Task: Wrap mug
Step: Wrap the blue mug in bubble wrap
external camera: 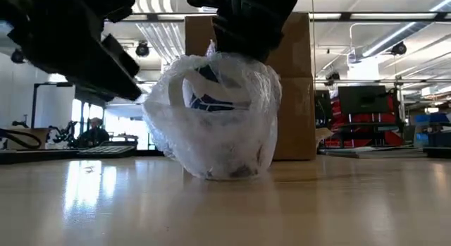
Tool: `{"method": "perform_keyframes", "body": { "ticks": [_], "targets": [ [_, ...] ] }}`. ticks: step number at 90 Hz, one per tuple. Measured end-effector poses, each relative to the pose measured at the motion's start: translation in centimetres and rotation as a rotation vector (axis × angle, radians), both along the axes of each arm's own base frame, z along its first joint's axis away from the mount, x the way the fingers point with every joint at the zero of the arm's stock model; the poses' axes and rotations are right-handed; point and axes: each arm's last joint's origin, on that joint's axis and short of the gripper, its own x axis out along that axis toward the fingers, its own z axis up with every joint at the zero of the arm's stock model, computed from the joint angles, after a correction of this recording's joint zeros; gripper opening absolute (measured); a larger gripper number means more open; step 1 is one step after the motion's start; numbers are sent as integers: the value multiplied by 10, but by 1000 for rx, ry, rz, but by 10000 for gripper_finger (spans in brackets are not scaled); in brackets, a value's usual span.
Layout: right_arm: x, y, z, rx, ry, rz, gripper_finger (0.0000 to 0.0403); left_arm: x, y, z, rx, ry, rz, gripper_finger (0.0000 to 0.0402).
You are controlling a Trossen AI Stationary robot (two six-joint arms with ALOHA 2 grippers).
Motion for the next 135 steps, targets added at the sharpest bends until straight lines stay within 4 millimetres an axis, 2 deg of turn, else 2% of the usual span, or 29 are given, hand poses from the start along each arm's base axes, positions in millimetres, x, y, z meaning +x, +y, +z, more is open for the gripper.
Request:
{"method": "perform_keyframes", "body": {
  "ticks": [13,34,48,65,73,92,101,111,122,135],
  "targets": [
    [0,0,0,3,-5,1,0,16,-7,19,103,-91,-20,0],
    [1,1,1,14,-10,5,0,29,-2,46,311,-145,63,0],
    [2,1,1,16,-19,8,0,36,10,42,318,-129,111,0],
    [-1,1,4,22,-10,15,0,47,20,23,237,-62,107,0],
    [-5,0,17,29,14,18,0,50,20,20,224,-59,110,0],
    [-17,-5,72,22,27,19,0,49,20,19,220,-48,97,0],
    [-15,-10,76,-28,12,2,0,49,20,20,218,-50,96,0],
    [-11,-20,64,-48,30,-36,0,49,20,20,218,-49,95,0],
    [-3,-25,28,-46,117,-43,0,51,20,22,217,-55,98,0],
    [4,-22,-3,-11,176,-21,0,51,19,26,214,-59,91,0]
  ]
}}
